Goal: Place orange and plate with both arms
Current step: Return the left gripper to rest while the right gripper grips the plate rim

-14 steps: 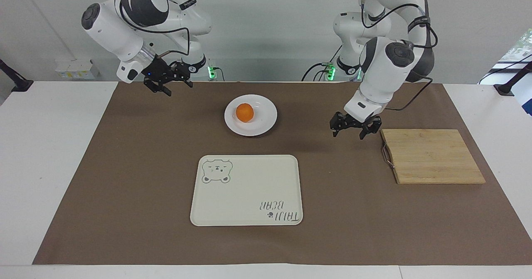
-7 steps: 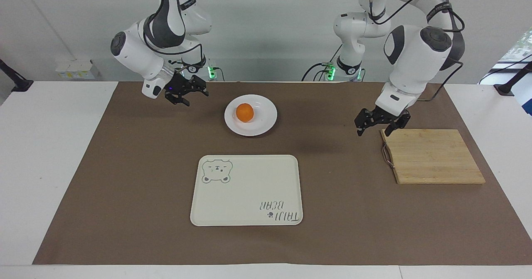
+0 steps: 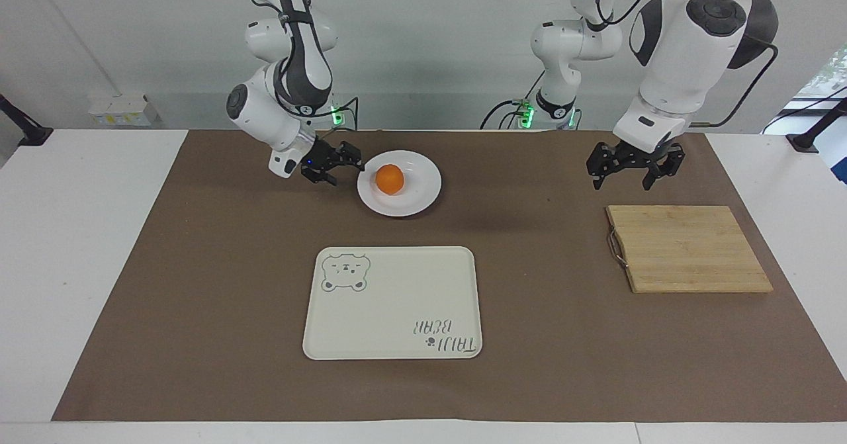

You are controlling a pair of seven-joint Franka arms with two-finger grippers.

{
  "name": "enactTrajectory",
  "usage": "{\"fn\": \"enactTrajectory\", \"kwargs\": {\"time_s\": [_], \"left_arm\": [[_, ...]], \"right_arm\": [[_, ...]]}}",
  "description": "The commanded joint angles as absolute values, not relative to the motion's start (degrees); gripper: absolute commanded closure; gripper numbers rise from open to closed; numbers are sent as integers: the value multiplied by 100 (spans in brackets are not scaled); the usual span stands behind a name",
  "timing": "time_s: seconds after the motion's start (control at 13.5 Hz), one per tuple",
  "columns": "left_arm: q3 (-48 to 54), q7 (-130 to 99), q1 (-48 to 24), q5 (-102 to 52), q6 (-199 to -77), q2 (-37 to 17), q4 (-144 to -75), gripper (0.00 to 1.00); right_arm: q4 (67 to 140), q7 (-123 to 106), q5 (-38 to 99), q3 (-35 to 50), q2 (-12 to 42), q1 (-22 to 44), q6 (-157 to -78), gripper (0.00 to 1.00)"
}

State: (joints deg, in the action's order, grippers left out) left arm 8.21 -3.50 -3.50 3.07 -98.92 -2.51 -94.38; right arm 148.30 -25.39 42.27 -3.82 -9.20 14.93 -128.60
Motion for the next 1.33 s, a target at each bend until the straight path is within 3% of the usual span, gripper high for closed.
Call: {"fn": "enactTrajectory", "kwargs": {"time_s": [0.0,0.37,0.81,1.11,1.26], "left_arm": [[721,-105,-316,343,-9598,8,-9387,0],[712,-97,-159,308,-9141,202,-9404,0],[712,-123,166,-130,-9070,185,-9369,0],[782,-132,185,-88,-9062,141,-9071,0],[782,-141,237,-97,-9035,114,-9053,0]], "right_arm": [[15090,-3214,4718,-404,-862,1512,-13104,0],[15407,-3393,5142,-396,-914,1538,-13148,0],[15460,-3314,5511,-396,-914,1547,-13087,60],[15434,-3042,5520,-387,-897,1547,-13078,69],[15416,-2997,5598,-378,-879,1547,-13069,93]]}}
